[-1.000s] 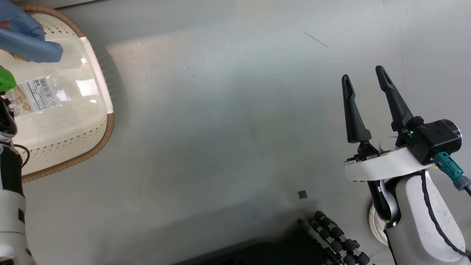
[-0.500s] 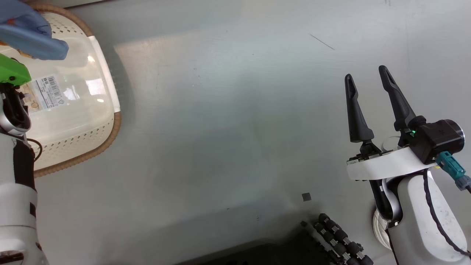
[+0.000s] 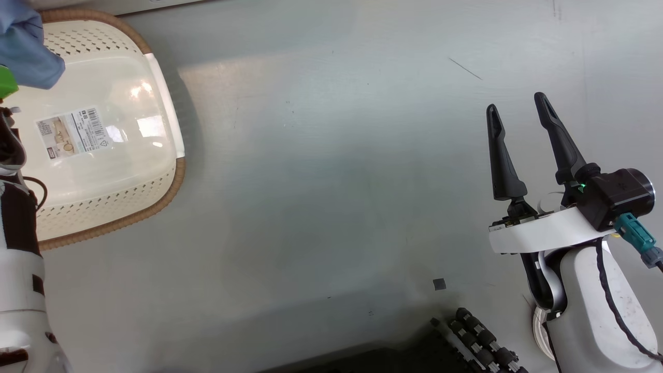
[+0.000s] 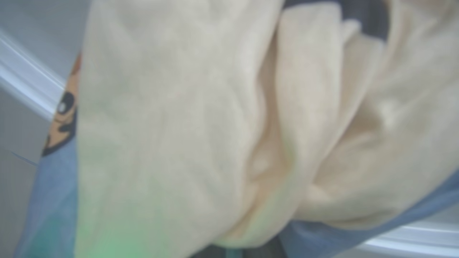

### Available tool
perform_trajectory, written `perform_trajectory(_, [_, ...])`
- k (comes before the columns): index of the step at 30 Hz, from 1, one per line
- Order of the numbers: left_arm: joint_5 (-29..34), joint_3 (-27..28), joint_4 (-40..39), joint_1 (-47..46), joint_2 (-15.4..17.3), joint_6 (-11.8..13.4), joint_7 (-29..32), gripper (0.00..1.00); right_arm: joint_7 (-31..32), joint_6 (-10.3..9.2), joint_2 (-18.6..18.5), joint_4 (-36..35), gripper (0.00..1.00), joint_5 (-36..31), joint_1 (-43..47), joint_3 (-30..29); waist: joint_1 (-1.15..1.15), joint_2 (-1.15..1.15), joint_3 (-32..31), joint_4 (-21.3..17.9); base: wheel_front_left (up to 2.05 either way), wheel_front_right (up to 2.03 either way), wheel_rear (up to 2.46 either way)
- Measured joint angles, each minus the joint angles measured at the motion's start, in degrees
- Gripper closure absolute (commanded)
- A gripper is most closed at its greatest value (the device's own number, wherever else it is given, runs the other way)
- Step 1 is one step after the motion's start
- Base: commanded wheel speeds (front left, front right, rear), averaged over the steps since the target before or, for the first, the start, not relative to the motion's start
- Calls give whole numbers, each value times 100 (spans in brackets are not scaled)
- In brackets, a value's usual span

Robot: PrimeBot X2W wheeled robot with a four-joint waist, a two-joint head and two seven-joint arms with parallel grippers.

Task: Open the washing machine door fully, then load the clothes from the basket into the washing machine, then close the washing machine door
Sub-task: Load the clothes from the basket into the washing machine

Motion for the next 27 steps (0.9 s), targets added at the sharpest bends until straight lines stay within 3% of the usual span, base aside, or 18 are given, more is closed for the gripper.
perform_trajectory(10, [214,178,-481,158,-18,63,2,100,0,0,7,23,0,0,0,26,0,0,-77,79,0,0,0])
perform_trajectory(20, [387,-10,-894,581,-300,64,0,100,0,0,29,57,0,1,7,-34,0,0,-217,145,0,0,0])
perform_trajectory(27, [620,8,-1307,894,-422,260,0,100,0,0,31,82,0,1,13,-66,0,0,-344,249,0,0,0])
